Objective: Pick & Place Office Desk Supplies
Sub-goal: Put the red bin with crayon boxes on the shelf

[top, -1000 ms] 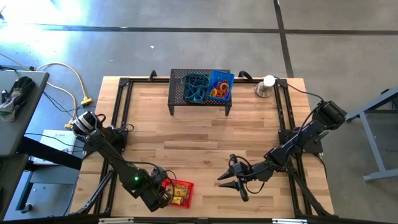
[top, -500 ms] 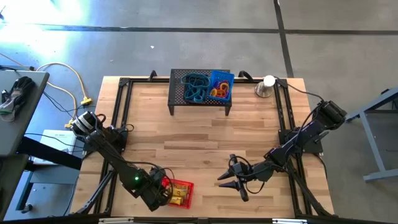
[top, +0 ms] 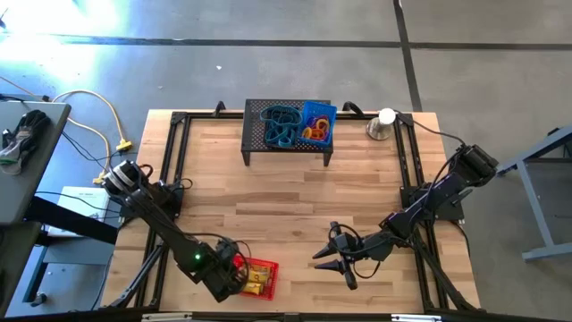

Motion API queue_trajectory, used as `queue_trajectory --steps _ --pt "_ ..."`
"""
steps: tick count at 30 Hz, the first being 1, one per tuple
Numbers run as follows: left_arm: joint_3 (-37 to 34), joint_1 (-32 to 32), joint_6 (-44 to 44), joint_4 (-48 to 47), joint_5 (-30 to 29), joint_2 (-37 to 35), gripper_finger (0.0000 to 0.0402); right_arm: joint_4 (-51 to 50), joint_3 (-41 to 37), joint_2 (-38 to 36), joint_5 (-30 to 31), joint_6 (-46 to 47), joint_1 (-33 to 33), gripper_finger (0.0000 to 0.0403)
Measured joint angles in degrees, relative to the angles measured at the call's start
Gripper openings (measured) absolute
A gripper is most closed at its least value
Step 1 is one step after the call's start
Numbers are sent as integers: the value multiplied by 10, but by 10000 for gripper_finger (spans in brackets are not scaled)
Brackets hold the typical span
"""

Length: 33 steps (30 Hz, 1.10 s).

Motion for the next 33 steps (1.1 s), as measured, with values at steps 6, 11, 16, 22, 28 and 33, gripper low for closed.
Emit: queue_trajectory --steps 6,11,16,22,28,33 --pt "-1 0 40 22 21 39 108 0 0 0 0 0 -2 111" --pt "-1 10 78 33 60 67 104 0 0 0 0 0 -2 111" --pt "-1 18 106 32 57 64 66 0 0 0 0 0 -2 111" --pt "-1 29 159 21 59 26 6 0 0 0 0 0 -2 111" --pt "-1 63 252 -18 77 -43 2 -3 0 0 0 0 -2 111" --pt "-1 128 386 -98 83 -133 1 -16 0 0 0 15 0 111"
